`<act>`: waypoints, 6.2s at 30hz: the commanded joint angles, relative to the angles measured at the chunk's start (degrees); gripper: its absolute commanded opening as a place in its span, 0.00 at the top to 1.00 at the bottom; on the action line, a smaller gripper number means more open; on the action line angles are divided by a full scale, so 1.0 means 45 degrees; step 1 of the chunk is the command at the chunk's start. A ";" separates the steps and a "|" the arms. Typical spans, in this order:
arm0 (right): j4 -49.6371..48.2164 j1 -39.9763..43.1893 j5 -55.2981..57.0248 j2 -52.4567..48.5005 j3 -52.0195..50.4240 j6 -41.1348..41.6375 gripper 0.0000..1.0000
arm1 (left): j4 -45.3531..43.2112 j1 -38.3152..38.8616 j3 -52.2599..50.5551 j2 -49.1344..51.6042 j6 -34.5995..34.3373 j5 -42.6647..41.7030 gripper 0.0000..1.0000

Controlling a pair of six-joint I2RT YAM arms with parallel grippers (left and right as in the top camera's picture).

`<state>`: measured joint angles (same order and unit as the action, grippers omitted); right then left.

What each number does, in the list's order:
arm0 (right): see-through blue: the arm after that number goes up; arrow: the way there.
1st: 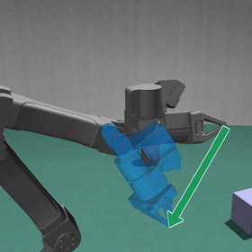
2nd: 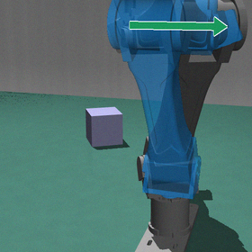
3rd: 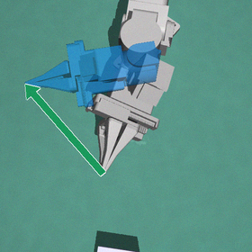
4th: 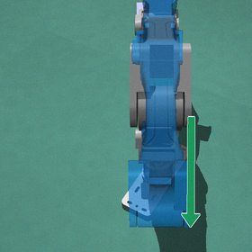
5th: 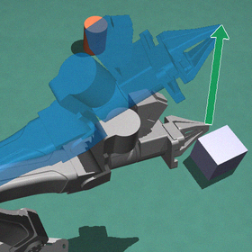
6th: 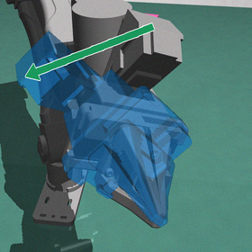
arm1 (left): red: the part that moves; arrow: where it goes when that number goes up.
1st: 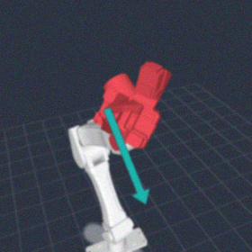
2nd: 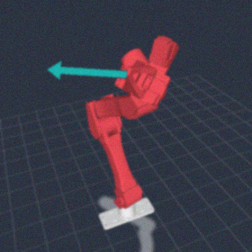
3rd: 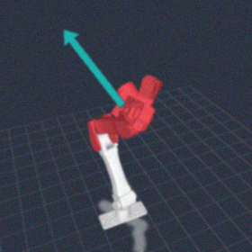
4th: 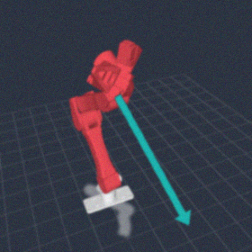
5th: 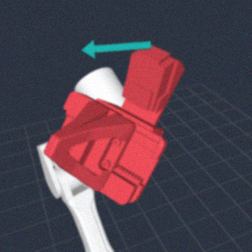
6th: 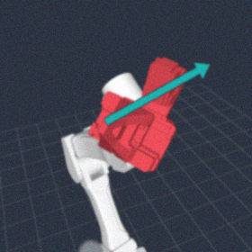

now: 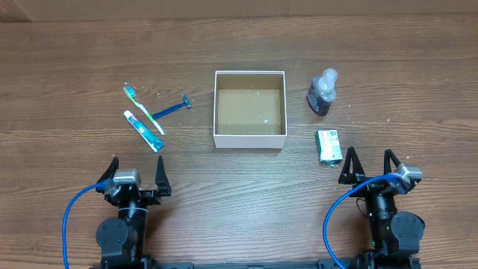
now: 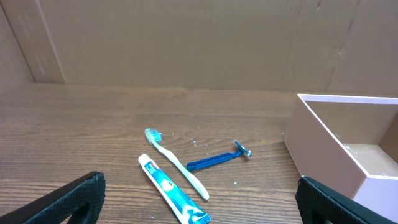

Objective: Pack container

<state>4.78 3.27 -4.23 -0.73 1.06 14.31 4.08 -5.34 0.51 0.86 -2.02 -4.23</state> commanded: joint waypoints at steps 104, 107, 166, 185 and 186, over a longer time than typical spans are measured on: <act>0.7009 -0.0068 -0.5945 -1.8816 1.7704 -0.4192 0.00 | 0.0015 -0.0049 -0.0053 -0.0136 -0.0219 0.0078 0.00; 0.6790 -0.0160 -0.4483 -1.9462 1.7704 -0.4347 0.00 | 0.0010 -0.0049 -0.0053 -0.0136 -0.0219 0.0078 0.00; 0.8908 -0.2584 0.1384 -1.9569 2.1128 -0.2322 0.96 | 0.0015 -0.0049 -0.0053 -0.0136 -0.0219 0.0078 0.00; 0.9131 -0.8223 0.6426 -2.1124 2.1580 0.4852 0.96 | 0.0015 -0.0049 -0.0053 -0.0136 -0.0219 0.0078 0.00; 0.8971 -0.8340 0.6411 -2.1454 2.1580 0.4891 0.96 | 0.0015 -0.0049 -0.0053 -0.0136 -0.0214 0.0078 0.00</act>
<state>47.20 -32.75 19.18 -94.52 96.01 31.77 4.08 -5.34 0.49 0.75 -2.02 -4.05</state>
